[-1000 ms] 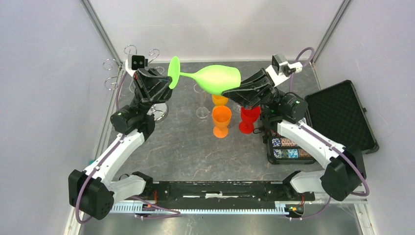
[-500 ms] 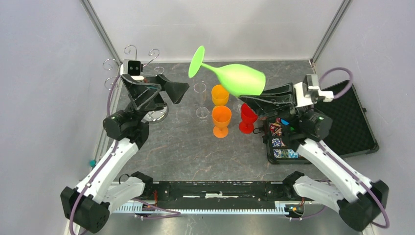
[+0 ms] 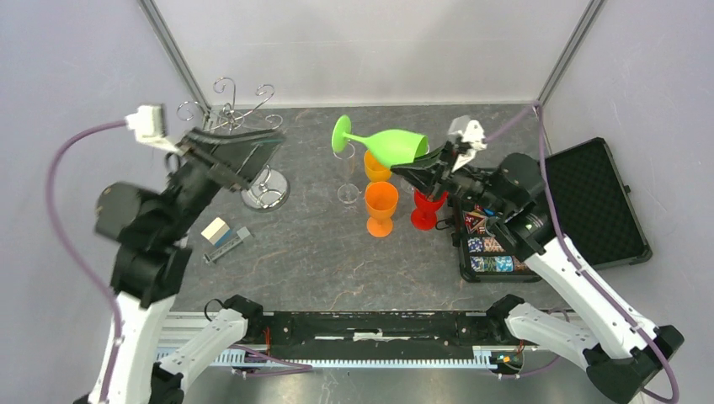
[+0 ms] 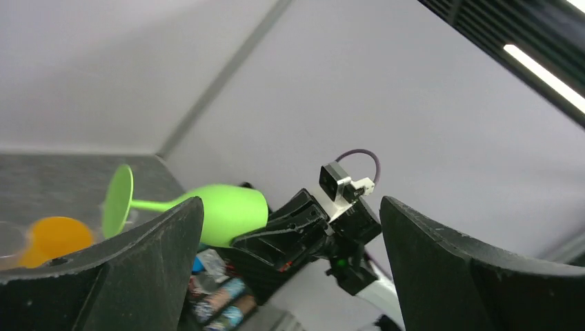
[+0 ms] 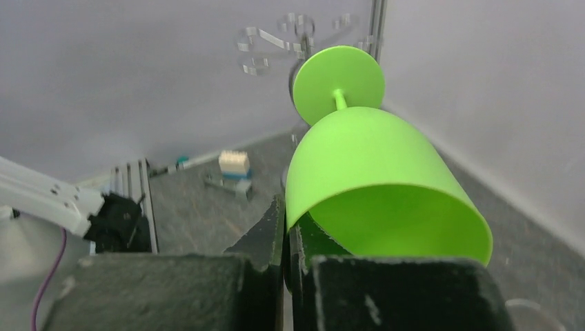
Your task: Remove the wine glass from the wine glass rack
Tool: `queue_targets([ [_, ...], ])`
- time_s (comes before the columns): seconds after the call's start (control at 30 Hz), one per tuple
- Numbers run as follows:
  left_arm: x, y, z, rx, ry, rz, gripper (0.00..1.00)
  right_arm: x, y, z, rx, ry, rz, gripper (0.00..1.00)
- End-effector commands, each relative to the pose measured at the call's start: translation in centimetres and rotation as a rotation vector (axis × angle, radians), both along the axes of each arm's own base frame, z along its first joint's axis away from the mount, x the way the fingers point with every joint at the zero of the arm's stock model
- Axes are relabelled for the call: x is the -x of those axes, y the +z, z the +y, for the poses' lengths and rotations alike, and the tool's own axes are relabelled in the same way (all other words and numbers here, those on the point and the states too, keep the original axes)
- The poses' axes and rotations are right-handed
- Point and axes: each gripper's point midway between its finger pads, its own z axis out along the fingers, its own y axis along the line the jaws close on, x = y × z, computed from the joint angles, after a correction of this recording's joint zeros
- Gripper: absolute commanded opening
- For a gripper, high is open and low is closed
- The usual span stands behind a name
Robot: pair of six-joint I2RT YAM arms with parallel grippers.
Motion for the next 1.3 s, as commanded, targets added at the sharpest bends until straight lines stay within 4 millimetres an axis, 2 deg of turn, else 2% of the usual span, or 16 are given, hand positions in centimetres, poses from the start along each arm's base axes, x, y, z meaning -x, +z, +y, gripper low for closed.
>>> queue_targets([
  [0.0,-1.1,-4.9,6.2,-0.313,0.398,0.034,1.0,0.1,-4.9,1.1,0.196,0.029,0.082,0.0],
  [0.2,-0.9,-5.6,9.0,-0.363,0.542,0.04,1.0,0.3,-9.8,5.2,0.414,0.037,0.159,0.0],
  [0.3,-0.8,-6.0,9.5,-0.379,0.565,0.047,1.0,0.9,-12.9,7.2,0.554,0.042,0.183,0.0],
  [0.5,-0.9,-6.7,10.1,-0.418,0.592,0.055,1.0,1.2,-17.5,9.9,0.815,0.007,0.197,0.0],
  [0.57,-0.8,-6.7,10.5,-0.444,0.61,0.048,1.0,0.9,-18.6,10.3,0.896,-0.015,0.184,0.0],
  [0.77,0.5,-5.7,13.8,-0.481,0.761,0.021,1.0,0.7,-21.8,11.5,1.101,0.008,0.139,0.0],
  [0.93,1.3,-5.8,15.3,-0.485,0.824,0.016,1.0,0.0,-24.1,11.7,1.216,-0.005,0.145,0.0],
  [1.07,1.4,-6.1,15.1,-0.52,0.809,-0.002,1.0,-0.1,-25.7,11.7,1.291,0.016,0.146,0.0],
  [1.27,0.9,-6.5,14.8,-0.543,0.8,0.001,1.0,-0.3,-26.6,12.2,1.315,0.035,0.142,0.0],
])
